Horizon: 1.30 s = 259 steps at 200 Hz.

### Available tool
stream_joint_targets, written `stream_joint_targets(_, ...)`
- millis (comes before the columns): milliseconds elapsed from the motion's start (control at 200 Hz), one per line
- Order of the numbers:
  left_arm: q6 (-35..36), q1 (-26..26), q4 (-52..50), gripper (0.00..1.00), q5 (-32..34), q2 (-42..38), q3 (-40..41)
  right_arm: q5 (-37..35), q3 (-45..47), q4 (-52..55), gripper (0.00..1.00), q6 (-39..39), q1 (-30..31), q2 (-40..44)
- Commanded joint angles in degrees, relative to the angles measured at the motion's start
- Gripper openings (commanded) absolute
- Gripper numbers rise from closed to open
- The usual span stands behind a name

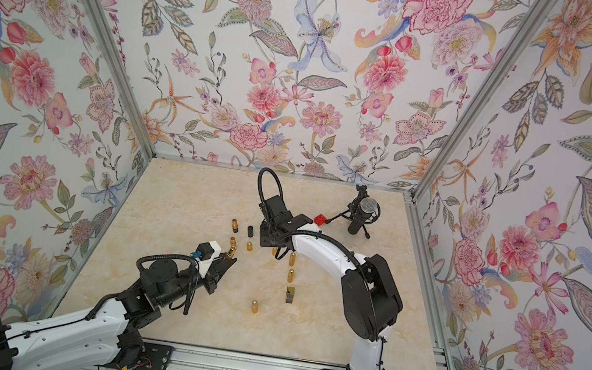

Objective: Open the lipstick cap
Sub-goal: Place the cover at the center of the board, then place the lipstick at the center of the board.

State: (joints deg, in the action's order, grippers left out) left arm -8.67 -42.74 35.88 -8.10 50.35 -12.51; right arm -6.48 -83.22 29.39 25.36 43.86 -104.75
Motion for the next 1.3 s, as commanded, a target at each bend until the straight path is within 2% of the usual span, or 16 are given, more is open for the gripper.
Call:
stream_joint_targets(0, -1.3, 0.6, 3.0, 0.06, 0.5, 1.9, -1.0, 4.7, 2.7, 2.0, 0.45, 1.2, 0.3, 7.2)
stream_joint_targets(180, -2.3, 0.6, 7.7, 0.05, -0.7, 6.5, -2.5, 13.2, 6.5, 2.1, 0.47, 3.8, 0.9, 16.9)
stream_joint_targets(365, -2.3, 0.6, 9.5, 0.05, -3.6, 10.9, -5.3, 20.2, 6.6, -0.1, 0.49, 7.8, 3.7, 19.6)
stream_joint_targets(560, -1.9, 0.6, 9.0, 0.05, -4.1, 11.7, -6.9, 21.6, 5.6, -2.5, 0.50, 9.7, 5.7, 19.2)
stream_joint_targets(791, -1.2, 0.6, 6.8, 0.05, -3.7, 10.7, -7.6, 21.4, 3.9, -3.2, 0.46, 9.5, 7.4, 17.2)
stream_joint_targets(1006, -0.7, 0.6, 6.1, 0.05, -3.5, 9.7, -7.2, 15.3, 7.6, -3.3, 0.48, 11.7, 4.8, 22.5)
stream_joint_targets(1096, -0.7, 0.6, 5.9, 0.04, -3.4, 9.6, -7.0, 16.6, 7.8, -3.4, 0.48, 11.0, 4.3, 23.9)
stream_joint_targets(1291, -0.4, 0.6, 5.6, 0.04, -3.5, 10.0, -7.4, 19.9, 5.6, -3.4, 0.49, 8.9, 7.7, 21.8)
